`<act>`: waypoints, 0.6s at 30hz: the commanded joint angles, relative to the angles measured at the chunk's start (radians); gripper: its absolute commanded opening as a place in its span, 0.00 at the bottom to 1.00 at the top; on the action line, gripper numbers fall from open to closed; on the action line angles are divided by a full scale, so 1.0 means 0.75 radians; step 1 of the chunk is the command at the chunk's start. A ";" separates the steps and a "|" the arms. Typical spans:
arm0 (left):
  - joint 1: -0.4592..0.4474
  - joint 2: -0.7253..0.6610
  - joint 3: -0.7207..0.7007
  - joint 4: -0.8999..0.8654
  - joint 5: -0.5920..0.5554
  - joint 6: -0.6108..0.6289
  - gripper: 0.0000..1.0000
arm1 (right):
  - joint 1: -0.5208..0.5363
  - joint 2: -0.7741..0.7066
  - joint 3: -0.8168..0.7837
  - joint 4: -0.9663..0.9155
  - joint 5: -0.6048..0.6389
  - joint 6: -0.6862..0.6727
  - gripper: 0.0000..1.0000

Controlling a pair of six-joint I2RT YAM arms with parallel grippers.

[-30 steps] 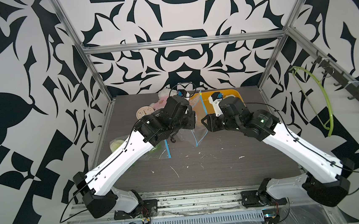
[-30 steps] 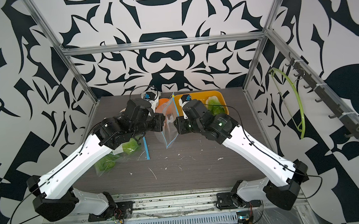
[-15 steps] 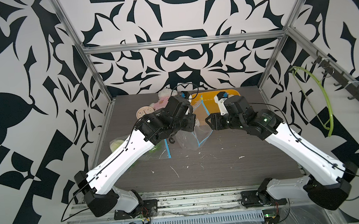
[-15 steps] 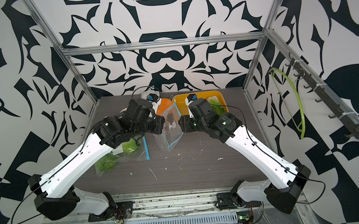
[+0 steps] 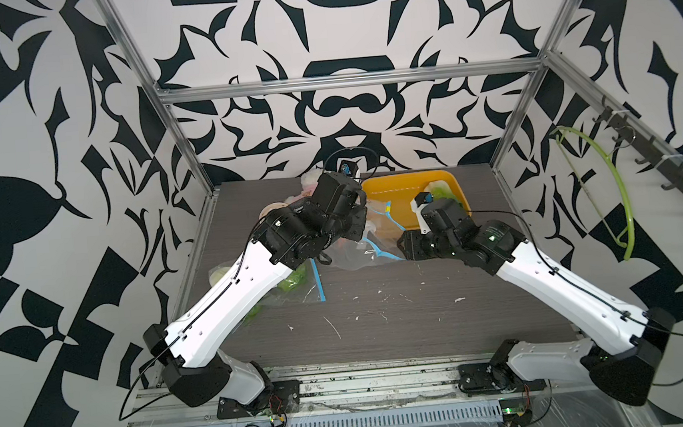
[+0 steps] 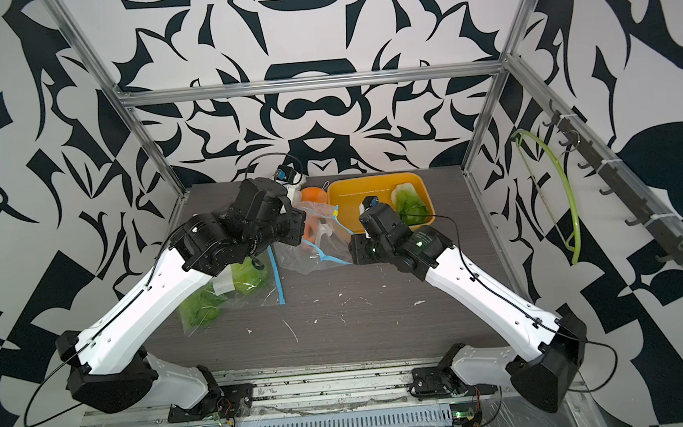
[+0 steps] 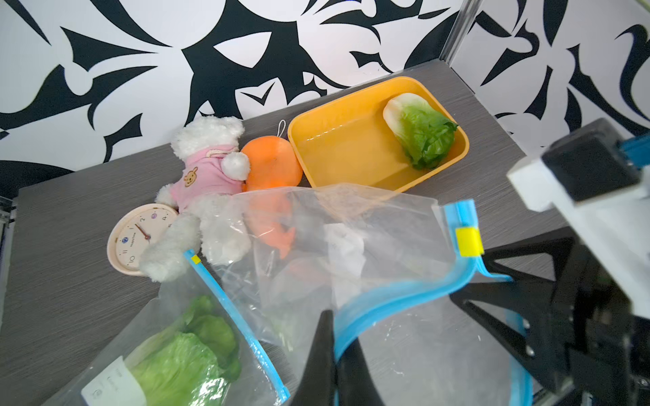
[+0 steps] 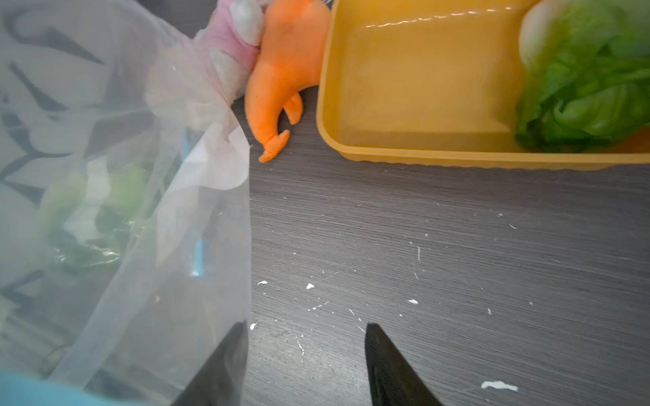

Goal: Put the chinese cabbages into a zipper bag and zip it
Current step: Open the zipper of the food storage bag.

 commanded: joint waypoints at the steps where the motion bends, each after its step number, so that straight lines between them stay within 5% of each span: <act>1: 0.006 -0.037 -0.041 0.000 -0.062 0.002 0.00 | -0.017 -0.073 -0.048 0.075 0.089 0.019 0.55; 9: 0.006 -0.054 -0.152 0.159 0.051 0.007 0.00 | -0.018 0.006 -0.061 0.263 -0.194 -0.020 0.56; 18: 0.006 -0.111 -0.215 0.192 -0.057 0.026 0.00 | -0.034 -0.072 -0.214 0.234 0.050 -0.002 0.56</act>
